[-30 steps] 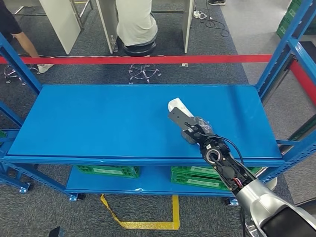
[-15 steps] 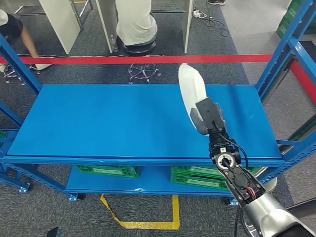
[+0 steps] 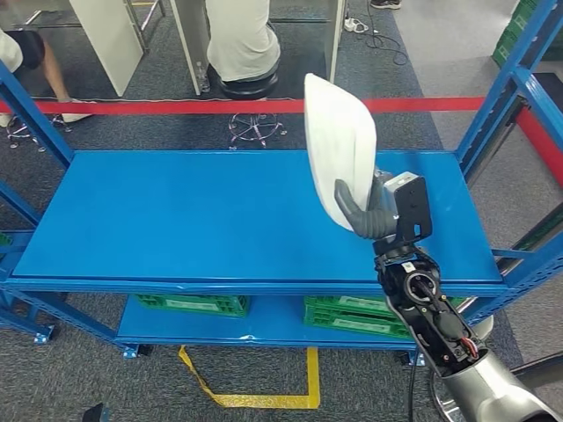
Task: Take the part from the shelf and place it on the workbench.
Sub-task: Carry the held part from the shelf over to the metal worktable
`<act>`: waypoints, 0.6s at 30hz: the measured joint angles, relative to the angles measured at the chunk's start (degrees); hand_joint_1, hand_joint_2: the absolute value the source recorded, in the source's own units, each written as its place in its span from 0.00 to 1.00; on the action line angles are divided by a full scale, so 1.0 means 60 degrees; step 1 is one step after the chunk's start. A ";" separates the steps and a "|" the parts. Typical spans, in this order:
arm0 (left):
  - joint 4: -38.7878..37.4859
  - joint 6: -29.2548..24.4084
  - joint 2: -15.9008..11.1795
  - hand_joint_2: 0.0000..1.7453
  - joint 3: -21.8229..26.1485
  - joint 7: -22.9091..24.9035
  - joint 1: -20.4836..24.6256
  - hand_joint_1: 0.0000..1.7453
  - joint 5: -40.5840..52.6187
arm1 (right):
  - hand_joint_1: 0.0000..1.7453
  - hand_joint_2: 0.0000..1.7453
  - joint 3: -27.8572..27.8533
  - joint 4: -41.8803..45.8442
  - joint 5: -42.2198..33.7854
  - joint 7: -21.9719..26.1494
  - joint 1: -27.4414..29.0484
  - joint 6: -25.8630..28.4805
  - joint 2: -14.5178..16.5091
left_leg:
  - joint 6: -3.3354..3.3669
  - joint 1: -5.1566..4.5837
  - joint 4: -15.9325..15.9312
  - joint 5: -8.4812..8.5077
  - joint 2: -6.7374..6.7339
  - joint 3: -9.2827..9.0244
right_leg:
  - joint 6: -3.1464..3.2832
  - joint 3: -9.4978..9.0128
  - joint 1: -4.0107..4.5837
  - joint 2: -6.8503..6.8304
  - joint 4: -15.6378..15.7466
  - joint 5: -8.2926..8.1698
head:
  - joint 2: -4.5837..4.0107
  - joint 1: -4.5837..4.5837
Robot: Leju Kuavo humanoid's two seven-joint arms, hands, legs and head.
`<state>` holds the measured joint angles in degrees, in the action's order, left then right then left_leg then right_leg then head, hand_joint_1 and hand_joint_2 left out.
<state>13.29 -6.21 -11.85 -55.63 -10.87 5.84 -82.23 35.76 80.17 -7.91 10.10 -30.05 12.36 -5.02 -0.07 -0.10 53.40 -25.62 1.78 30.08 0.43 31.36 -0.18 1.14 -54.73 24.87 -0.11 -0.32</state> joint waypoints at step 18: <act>-0.0004 -0.0082 -0.0042 1.00 0.0000 -0.0026 0.0043 0.00 0.0023 | 0.98 1.00 0.1481 -0.0112 0.0421 0.0359 -0.0299 -0.1796 0.0556 | -0.0475 0.0446 -0.0014 -0.0029 0.0764 -0.0001 | -0.0368 0.0045 -0.0309 0.0365 -0.0313 0.0212 | 0.0000 0.0171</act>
<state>13.27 -6.70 -12.10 -55.63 -11.03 6.10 -82.10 44.65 79.49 -5.38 12.26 -31.84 1.59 -1.68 -2.91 2.58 53.32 -25.79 6.37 30.07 -1.78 31.63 -2.03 3.32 -56.61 26.14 -0.11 0.71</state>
